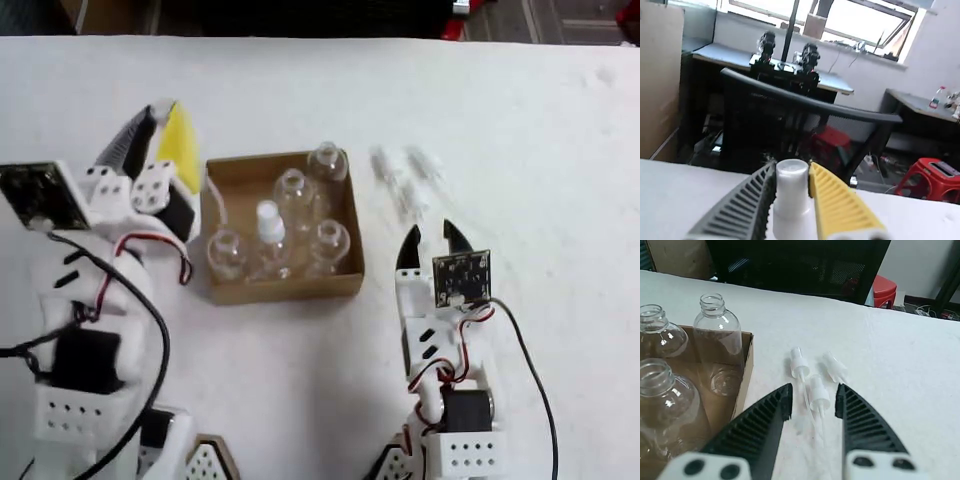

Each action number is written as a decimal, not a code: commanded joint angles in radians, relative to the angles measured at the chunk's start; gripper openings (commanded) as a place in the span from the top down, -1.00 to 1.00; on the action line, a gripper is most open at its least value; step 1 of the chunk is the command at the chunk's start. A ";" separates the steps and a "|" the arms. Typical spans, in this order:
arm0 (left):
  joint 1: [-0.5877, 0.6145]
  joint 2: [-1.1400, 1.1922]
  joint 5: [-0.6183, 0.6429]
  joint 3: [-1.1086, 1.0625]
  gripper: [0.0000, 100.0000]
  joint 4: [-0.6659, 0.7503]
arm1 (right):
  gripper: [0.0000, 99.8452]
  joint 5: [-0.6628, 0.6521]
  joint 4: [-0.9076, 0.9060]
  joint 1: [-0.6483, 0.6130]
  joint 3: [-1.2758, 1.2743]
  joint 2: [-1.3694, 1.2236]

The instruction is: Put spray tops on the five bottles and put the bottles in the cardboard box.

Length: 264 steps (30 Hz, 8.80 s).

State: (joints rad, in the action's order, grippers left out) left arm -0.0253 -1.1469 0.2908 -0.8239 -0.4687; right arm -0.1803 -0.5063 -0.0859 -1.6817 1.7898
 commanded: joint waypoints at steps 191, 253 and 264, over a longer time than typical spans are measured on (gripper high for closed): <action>0.202 0.097 -0.178 -0.451 0.86 0.072 | 0.74 -0.008 -0.616 0.027 1.610 -1.504; 0.203 0.097 -0.178 -0.448 0.86 0.072 | 0.97 -0.385 -1.032 -0.028 3.346 -2.918; 0.203 0.097 -0.178 -0.448 0.86 0.072 | 0.97 -0.354 -1.187 -0.071 3.345 -2.483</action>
State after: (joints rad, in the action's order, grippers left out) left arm 0.1941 -1.0533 0.1235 -1.2781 -0.4212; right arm -0.5623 -1.6617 -0.1274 1.6310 -0.8293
